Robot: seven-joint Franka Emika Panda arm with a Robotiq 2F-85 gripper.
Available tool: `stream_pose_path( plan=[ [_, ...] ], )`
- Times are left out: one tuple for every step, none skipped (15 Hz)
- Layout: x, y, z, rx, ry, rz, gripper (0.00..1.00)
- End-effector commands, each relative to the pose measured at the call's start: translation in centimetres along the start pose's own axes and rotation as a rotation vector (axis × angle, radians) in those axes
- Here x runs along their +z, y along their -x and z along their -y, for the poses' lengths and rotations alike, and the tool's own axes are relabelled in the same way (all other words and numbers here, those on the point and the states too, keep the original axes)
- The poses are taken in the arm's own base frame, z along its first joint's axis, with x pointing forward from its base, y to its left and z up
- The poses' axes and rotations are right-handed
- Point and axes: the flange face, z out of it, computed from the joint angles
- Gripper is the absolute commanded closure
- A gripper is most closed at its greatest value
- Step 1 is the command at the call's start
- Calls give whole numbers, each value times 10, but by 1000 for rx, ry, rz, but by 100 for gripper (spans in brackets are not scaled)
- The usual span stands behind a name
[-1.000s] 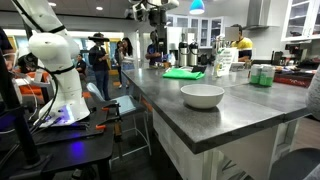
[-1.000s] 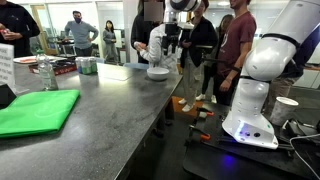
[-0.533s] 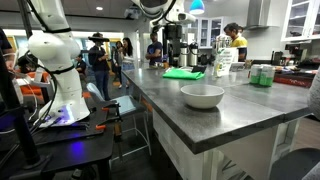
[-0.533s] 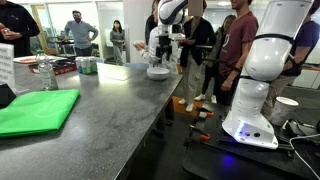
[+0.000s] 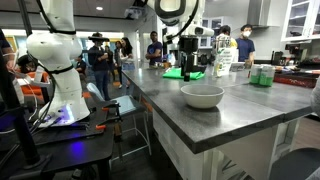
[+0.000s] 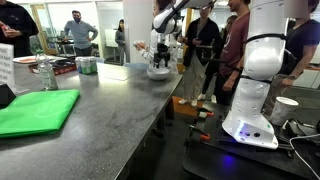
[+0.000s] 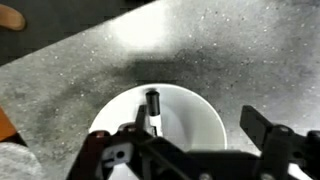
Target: Take the marker out of the bowl and put it on the counter
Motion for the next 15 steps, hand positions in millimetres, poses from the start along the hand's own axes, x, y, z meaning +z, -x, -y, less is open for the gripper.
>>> stream_pose_path(
  plan=[
    [16,-24,-10,6,-34,36,0],
    [21,-28,-12,10,-32,49,0],
    [28,-33,-14,12,-32,55,0],
    [33,-38,-17,14,-31,61,0],
    [38,-42,-20,10,-30,63,0],
    [42,-46,-21,8,-27,67,0],
    [45,-50,-23,6,-25,69,0],
    [47,-55,-24,2,-24,68,0],
    [50,-58,-25,3,-25,72,1],
    [52,-61,-25,4,-26,75,3],
    [55,-64,-26,3,-25,79,5],
    [58,-66,-26,3,-26,86,7],
    [61,-68,-26,6,-25,90,8],
    [64,-70,-27,9,-30,94,10],
    [66,-71,-28,15,-29,95,32]
  ],
)
